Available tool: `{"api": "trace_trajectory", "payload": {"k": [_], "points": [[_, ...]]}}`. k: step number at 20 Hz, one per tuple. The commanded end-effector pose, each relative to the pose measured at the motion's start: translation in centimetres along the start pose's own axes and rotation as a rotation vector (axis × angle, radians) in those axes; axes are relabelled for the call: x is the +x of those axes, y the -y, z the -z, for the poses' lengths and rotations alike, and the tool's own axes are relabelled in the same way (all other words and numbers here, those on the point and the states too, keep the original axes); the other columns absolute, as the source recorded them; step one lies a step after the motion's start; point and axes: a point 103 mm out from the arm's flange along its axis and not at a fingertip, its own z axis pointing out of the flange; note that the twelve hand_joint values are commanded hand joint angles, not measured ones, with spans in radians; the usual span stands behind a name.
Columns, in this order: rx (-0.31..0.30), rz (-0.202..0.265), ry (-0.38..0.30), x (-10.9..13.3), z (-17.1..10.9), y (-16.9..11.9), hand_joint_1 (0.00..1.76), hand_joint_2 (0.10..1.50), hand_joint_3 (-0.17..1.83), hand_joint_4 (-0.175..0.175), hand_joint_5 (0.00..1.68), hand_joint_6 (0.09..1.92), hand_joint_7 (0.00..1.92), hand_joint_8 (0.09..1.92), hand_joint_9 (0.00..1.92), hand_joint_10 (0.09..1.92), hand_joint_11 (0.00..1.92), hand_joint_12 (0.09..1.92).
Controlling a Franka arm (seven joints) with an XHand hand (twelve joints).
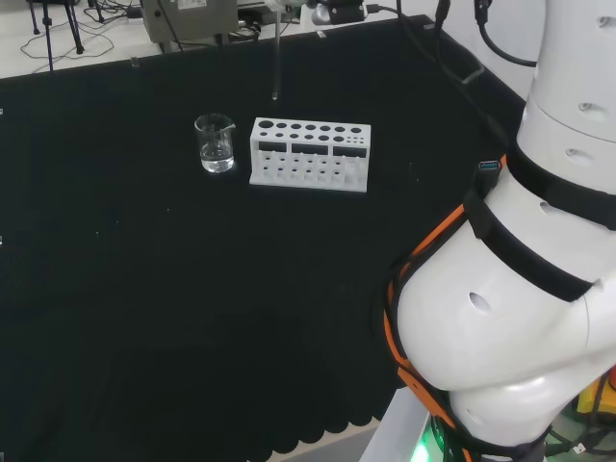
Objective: Put the glass rod back on the white test tube rack.
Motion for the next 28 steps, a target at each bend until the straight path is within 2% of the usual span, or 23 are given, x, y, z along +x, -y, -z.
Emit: {"api": "trace_trajectory", "payload": {"k": [1,4,6,7,9,12,15,17,24,28], "points": [[-0.001,-0.041,0.002,-2.3,0.3,1.5,1.31,1.11,-0.17,-0.175,1.38,0.09,1.17,1.03,1.75,0.76,1.38,1.01],[-0.001,-0.057,0.003,-3.1,0.3,2.3,1.31,1.11,-0.17,-0.175,1.38,0.09,1.17,1.03,1.75,0.76,1.38,1.01],[-0.009,-0.072,0.007,-2.5,0.9,2.6,1.31,1.11,-0.17,-0.175,1.38,0.09,1.17,1.03,1.75,0.76,1.38,1.01],[-0.02,-0.084,-0.016,-3.1,0.9,3.0,1.31,1.11,-0.17,-0.175,1.38,0.09,1.17,1.03,1.75,0.76,1.38,1.02],[-0.02,-0.091,-0.02,-3.8,0.7,3.7,1.26,1.05,-0.17,-0.175,1.48,0.09,1.43,0.97,1.77,0.74,1.4,1.0],[-0.008,-0.098,-0.001,-4.3,0.5,4.5,1.24,1.02,-0.17,-0.175,1.53,0.09,1.57,0.91,1.79,0.71,1.42,0.99],[-0.011,-0.099,0.002,-4.5,0.4,5.6,1.23,1.02,-0.17,-0.175,1.53,0.09,1.59,0.9,1.79,0.71,1.42,0.98],[0.013,-0.089,0.016,-3.5,0.3,4.7,1.23,1.01,-0.17,-0.175,1.53,0.09,1.59,0.9,1.79,0.71,1.42,0.98],[-0.015,-0.078,0.024,-2.9,0.4,6.0,1.23,1.01,-0.17,-0.175,1.54,0.09,1.59,0.89,1.79,0.7,1.42,0.98],[0.0,-0.067,0.021,-2.3,0.4,6.2,1.23,1.01,-0.17,-0.175,1.54,0.09,1.59,0.89,1.79,0.7,1.42,0.98]]}}
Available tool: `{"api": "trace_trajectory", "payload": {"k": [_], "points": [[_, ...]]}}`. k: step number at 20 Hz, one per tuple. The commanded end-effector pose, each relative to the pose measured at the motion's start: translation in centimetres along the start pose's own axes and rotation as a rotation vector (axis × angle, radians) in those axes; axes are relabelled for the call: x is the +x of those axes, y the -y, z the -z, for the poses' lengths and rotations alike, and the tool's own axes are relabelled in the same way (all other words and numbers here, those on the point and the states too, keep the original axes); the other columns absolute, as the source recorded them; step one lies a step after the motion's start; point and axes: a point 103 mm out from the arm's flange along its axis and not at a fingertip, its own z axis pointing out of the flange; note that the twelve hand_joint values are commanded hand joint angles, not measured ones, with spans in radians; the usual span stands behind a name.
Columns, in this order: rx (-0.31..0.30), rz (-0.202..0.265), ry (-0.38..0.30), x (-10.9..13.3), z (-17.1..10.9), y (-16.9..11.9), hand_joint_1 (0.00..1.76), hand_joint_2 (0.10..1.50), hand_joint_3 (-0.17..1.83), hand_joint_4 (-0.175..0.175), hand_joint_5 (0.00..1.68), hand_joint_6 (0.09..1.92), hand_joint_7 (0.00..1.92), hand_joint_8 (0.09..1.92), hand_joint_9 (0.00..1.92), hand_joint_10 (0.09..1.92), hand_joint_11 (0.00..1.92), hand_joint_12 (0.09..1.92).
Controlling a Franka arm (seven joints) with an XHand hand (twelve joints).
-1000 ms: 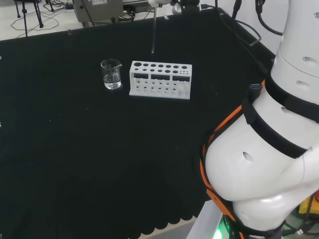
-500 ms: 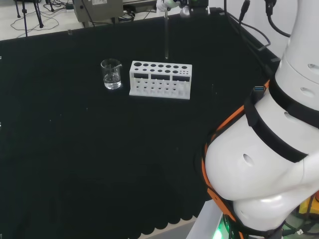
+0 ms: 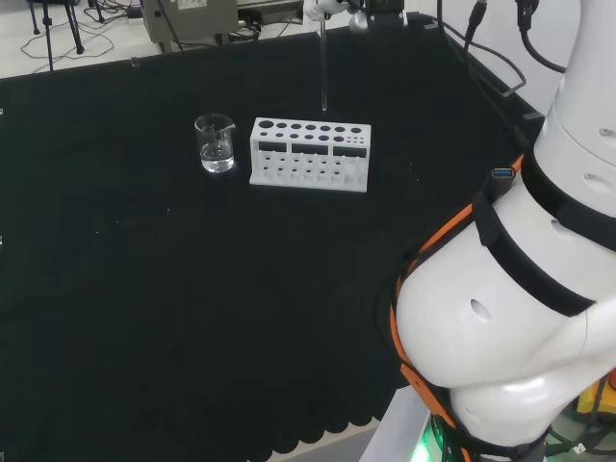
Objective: Put the glass rod back on the white test tube rack.
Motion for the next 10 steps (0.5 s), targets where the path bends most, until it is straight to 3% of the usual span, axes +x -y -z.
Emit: {"api": "trace_trajectory", "payload": {"k": [1,3,4,5,10], "points": [[0.018,0.017,0.006,1.2,-0.6,1.6,1.23,1.01,-0.17,-0.175,1.54,0.09,1.59,0.89,1.79,0.7,1.42,0.98],[0.019,0.02,-0.003,1.5,-0.7,1.4,1.23,1.01,-0.17,-0.175,1.54,0.09,1.59,0.89,1.79,0.7,1.42,0.98],[0.001,0.088,-0.031,1.8,-0.8,1.3,1.23,1.01,-0.17,-0.175,1.54,0.09,1.59,0.89,1.79,0.7,1.42,0.98],[-0.007,0.118,-0.051,1.9,-0.9,1.3,1.23,1.01,-0.17,-0.175,1.54,0.09,1.59,0.89,1.79,0.7,1.42,0.98],[0.019,0.09,-0.016,3.0,-1.2,0.7,1.23,1.01,-0.17,-0.175,1.54,0.09,1.59,0.89,1.79,0.7,1.42,0.98]]}}
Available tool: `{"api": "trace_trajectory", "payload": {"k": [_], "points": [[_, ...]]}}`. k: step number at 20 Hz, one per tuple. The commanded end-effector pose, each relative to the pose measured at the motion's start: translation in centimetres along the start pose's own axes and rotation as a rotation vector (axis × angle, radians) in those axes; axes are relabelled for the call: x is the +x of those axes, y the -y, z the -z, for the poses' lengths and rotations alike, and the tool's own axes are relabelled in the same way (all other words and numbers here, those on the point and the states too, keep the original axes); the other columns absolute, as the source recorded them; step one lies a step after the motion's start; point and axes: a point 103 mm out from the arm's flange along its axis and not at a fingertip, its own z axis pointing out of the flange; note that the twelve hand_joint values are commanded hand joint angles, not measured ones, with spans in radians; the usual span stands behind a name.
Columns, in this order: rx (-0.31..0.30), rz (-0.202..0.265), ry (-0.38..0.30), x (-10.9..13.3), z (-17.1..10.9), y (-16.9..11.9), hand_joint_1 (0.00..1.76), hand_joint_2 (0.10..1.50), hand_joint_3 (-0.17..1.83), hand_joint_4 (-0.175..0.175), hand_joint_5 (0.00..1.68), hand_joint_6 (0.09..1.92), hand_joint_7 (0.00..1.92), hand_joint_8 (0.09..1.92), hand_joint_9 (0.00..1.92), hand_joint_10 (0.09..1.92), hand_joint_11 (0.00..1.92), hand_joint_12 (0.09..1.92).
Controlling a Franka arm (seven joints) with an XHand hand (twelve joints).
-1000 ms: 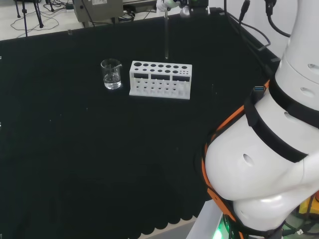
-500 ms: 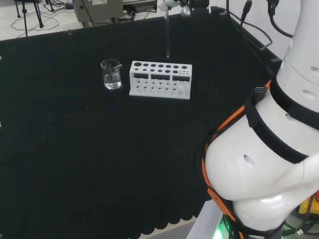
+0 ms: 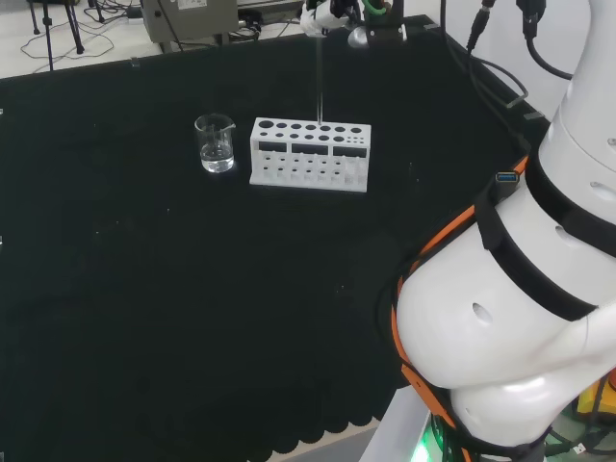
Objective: Put the glass rod back on the white test tube rack.
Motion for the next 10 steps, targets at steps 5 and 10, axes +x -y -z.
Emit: {"api": "trace_trajectory", "payload": {"k": [5,10], "points": [[-0.009,0.021,0.009,2.02,0.17,-1.25,1.23,1.01,-0.17,-0.175,1.54,0.09,1.59,0.88,1.79,0.7,1.42,0.98],[0.007,0.01,0.009,2.14,-0.2,-1.29,1.23,1.01,-0.17,-0.175,1.54,0.09,1.59,0.88,1.79,0.7,1.42,0.98]]}}
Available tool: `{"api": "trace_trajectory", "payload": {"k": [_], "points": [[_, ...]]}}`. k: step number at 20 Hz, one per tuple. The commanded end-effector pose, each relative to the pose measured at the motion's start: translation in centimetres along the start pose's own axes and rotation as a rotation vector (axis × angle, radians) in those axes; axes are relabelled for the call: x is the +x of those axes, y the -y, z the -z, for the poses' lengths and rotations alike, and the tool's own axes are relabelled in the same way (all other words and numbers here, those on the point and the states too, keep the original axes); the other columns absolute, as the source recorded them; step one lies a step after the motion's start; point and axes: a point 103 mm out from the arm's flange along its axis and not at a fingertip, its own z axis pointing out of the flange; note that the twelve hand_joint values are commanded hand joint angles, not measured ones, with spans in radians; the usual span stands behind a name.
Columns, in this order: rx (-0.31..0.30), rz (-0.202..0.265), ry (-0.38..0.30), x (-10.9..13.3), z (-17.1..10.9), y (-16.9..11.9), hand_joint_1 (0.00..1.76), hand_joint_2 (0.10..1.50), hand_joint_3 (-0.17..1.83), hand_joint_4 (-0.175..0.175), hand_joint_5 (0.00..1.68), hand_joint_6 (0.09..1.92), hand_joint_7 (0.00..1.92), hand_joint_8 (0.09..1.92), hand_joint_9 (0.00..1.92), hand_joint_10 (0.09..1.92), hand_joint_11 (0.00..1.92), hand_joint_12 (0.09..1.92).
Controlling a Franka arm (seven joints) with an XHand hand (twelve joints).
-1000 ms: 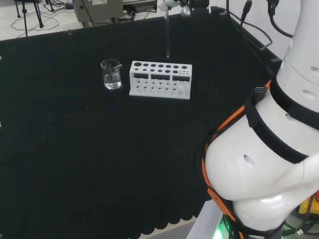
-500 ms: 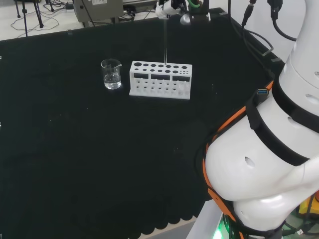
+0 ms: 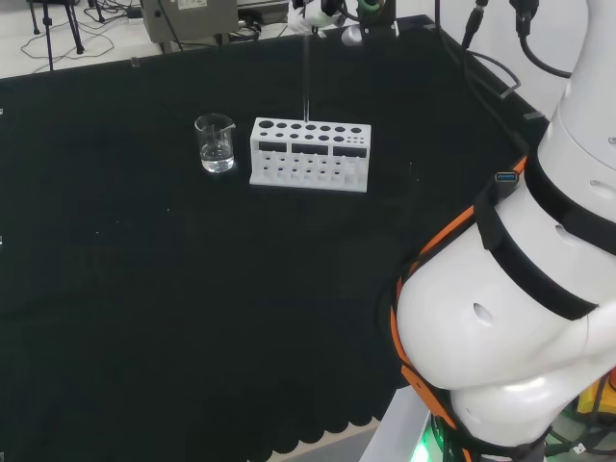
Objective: Put the glass rod back on the white test tube rack.
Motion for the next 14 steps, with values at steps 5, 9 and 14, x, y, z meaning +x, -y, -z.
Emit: {"api": "trace_trajectory", "payload": {"k": [5,9,14], "points": [[0.022,-0.047,0.001,1.02,-0.72,-0.95,1.23,1.01,-0.17,-0.175,1.54,0.09,1.6,0.88,1.79,0.69,1.42,0.98],[0.024,-0.059,-0.006,0.93,-0.99,-1.17,1.23,1.01,-0.17,-0.175,1.54,0.09,1.6,0.88,1.8,0.69,1.42,0.98],[0.032,-0.07,-0.026,0.3,-1.4,-1.58,1.23,1.01,-0.17,-0.175,1.54,0.09,1.6,0.88,1.8,0.69,1.42,0.98]]}}
